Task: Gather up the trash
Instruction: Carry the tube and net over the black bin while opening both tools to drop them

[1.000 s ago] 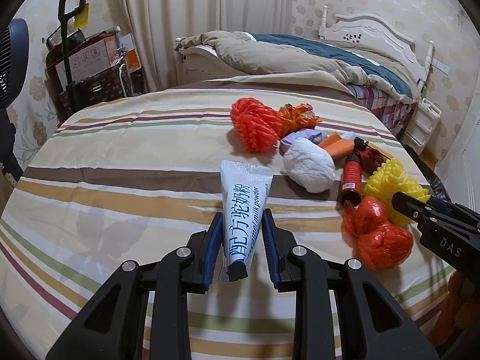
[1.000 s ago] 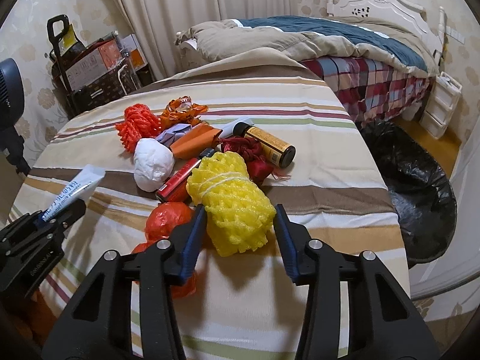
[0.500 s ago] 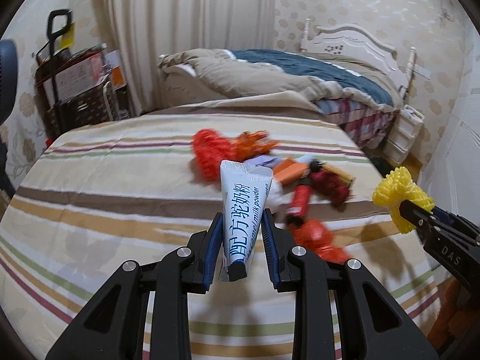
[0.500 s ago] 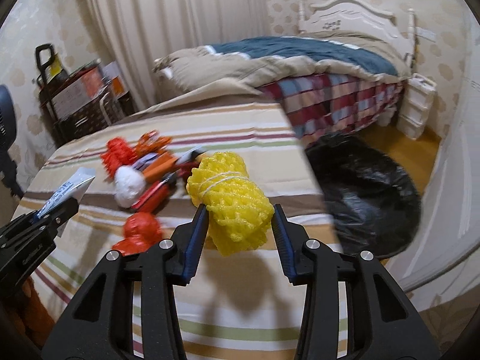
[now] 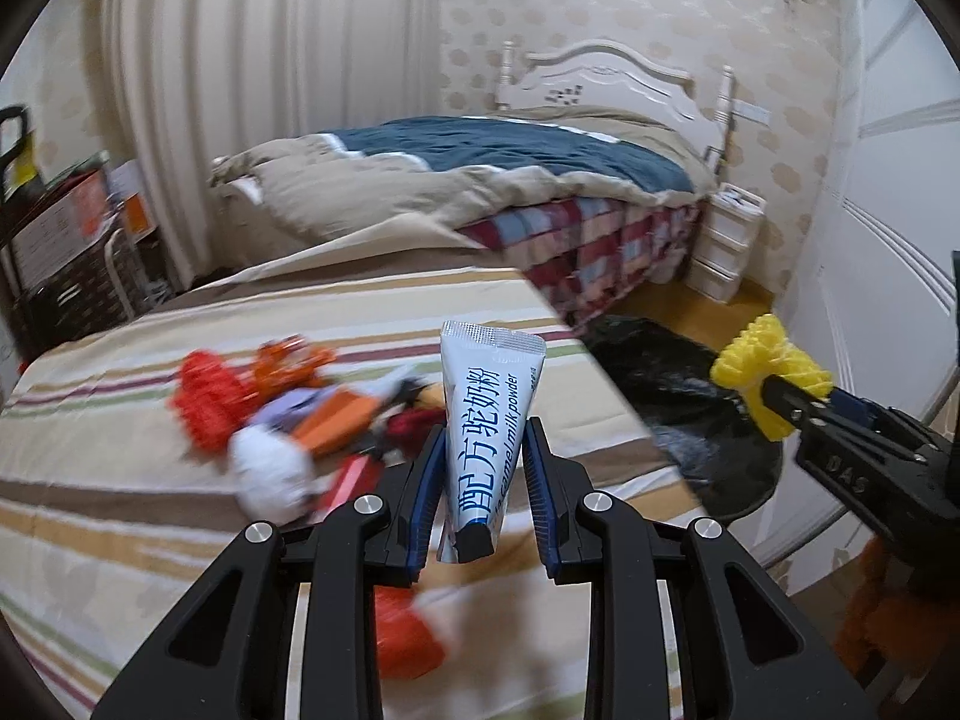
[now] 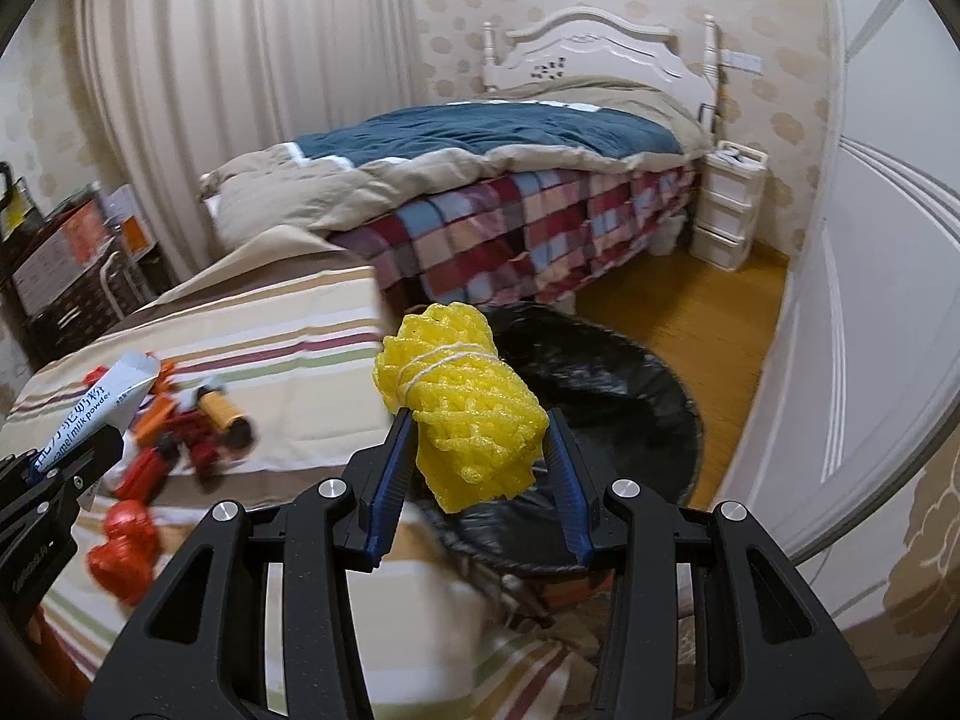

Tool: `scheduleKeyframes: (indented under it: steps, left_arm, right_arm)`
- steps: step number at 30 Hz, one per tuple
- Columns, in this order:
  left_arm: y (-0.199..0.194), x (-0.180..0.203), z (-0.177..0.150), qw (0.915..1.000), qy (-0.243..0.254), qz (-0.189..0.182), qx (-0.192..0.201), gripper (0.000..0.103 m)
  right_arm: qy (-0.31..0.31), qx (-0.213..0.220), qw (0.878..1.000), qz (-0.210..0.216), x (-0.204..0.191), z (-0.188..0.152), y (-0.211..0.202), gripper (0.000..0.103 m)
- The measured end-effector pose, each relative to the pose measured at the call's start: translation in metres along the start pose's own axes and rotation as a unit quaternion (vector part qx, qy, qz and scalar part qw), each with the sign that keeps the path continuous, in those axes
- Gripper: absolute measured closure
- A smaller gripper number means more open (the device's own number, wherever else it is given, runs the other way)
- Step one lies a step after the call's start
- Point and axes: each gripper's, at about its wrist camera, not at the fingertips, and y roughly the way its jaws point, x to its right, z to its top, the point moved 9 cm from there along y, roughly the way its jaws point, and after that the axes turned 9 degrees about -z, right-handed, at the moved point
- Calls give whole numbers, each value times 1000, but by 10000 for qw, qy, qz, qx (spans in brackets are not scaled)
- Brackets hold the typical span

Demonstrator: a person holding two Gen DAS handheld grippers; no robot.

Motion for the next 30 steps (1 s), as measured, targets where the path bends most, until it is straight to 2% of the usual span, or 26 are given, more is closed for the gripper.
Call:
scheduleKeyframes:
  steps: [8, 13, 22, 26, 30]
  left_arm:
    - [57, 45, 12, 9993, 215, -199, -241, 75]
    - [86, 65, 17, 9985, 394, -156, -341, 75]
    - [125, 82, 22, 9968, 632, 41, -487, 75]
    - [135, 82, 22, 9966, 593, 85, -574, 74]
    - [139, 78, 22, 9967, 492, 131, -631, 64]
  right_arm:
    - [193, -41, 9992, -345, 36, 13, 33, 61]
    - [335, -150, 9984, -418, 54, 14, 56, 61]
    - [463, -361, 9974, -419, 69, 14, 93, 61]
    - [458, -415, 9971, -432, 72, 13, 103, 61]
    - [446, -463, 9968, -464, 74, 11, 109, 60]
